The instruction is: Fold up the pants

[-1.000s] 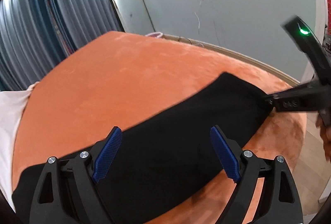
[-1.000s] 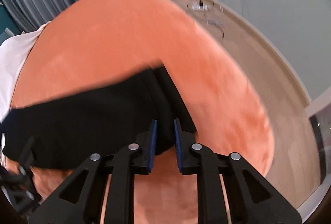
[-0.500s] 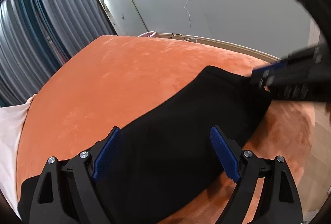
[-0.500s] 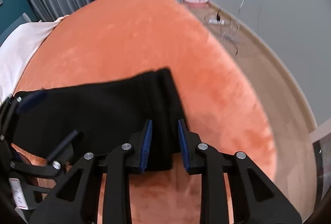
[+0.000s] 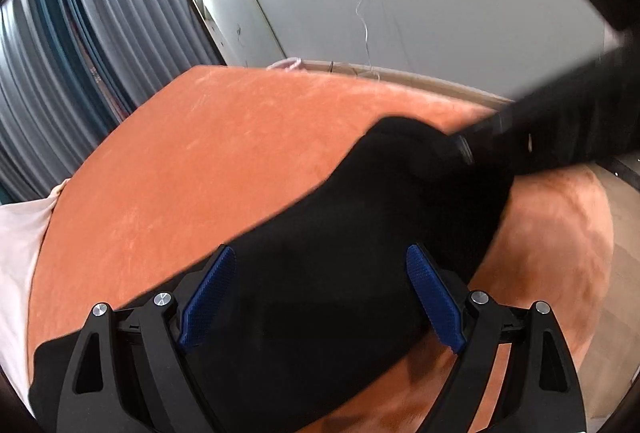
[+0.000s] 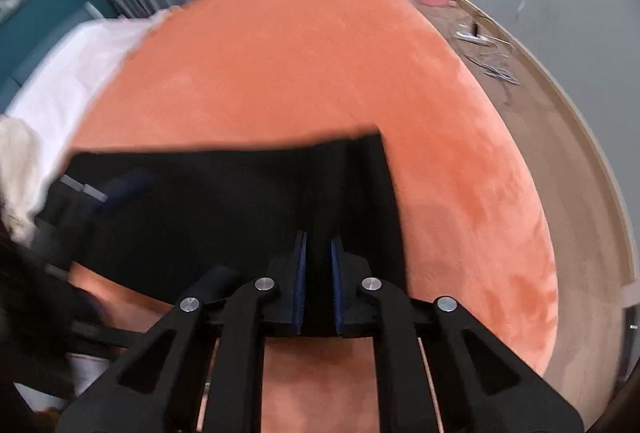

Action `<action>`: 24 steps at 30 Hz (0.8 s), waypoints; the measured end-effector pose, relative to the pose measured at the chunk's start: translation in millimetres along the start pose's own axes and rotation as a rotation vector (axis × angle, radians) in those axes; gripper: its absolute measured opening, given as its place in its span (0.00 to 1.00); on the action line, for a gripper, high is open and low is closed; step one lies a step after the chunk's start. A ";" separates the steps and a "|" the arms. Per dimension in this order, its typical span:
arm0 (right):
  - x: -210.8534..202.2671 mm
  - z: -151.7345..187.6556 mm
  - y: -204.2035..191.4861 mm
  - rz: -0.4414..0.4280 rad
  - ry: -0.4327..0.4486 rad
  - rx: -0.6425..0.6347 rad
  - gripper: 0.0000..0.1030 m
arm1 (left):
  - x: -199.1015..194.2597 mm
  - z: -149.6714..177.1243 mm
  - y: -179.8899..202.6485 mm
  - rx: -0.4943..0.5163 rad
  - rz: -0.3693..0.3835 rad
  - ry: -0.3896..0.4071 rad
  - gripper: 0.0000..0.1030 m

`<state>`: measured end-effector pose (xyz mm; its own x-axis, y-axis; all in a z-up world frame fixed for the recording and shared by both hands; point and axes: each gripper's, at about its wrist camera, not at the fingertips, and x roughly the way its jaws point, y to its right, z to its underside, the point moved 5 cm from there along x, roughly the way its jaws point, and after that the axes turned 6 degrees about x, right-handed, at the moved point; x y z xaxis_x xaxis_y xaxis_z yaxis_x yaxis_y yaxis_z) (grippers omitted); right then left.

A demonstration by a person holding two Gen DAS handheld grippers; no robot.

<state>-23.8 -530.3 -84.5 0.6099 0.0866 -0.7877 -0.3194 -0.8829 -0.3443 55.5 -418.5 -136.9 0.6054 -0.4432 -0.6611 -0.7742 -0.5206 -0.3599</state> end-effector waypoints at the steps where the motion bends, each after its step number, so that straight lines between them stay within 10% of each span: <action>1: -10.5 -13.6 -10.9 -0.038 0.008 -0.005 0.09 | -6.1 -7.7 -4.5 -0.021 -0.016 0.052 0.83; 7: -26.4 -58.6 -38.1 -0.238 -0.045 0.042 0.04 | -17.7 -39.9 -42.5 -0.121 -0.111 0.200 0.83; 8: -25.4 -62.0 -36.3 -0.267 -0.055 0.069 0.04 | -11.9 -43.0 -46.7 -0.124 -0.112 0.188 0.59; 9: -23.9 -65.0 -32.8 -0.294 -0.065 0.094 0.04 | -3.5 -45.8 -49.6 -0.132 -0.072 0.170 0.04; 11: -19.3 -65.2 -18.9 -0.337 -0.078 0.145 0.06 | 18.8 -47.8 -62.1 -0.235 0.045 0.087 0.06; 13: -20.9 -67.2 7.4 -0.222 -0.011 0.182 0.15 | 33.3 -45.8 -85.6 -0.378 0.103 0.057 0.06; 15: -27.0 -59.9 34.0 -0.098 0.069 0.196 0.62 | 33.3 -46.0 -102.4 -0.420 0.106 0.063 0.05; 18: -17.2 -41.6 59.1 0.089 0.074 0.111 0.69 | 16.0 -52.6 -123.3 -0.413 0.075 0.115 0.05; 22: 24.4 -33.3 53.8 0.104 -0.005 0.044 0.67 | -0.7 -62.1 -136.4 -0.423 0.083 0.145 0.05; 24: 44.5 -26.2 45.6 0.102 -0.066 0.021 0.08 | -12.1 -68.2 -140.7 -0.433 0.089 0.164 0.05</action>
<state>7.8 -578.8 -121.9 0.5242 0.0277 -0.8511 -0.3926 -0.8790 -0.2704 169.7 -389.7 -33.3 0.5881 -0.5913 -0.5518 -0.6975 -0.7162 0.0239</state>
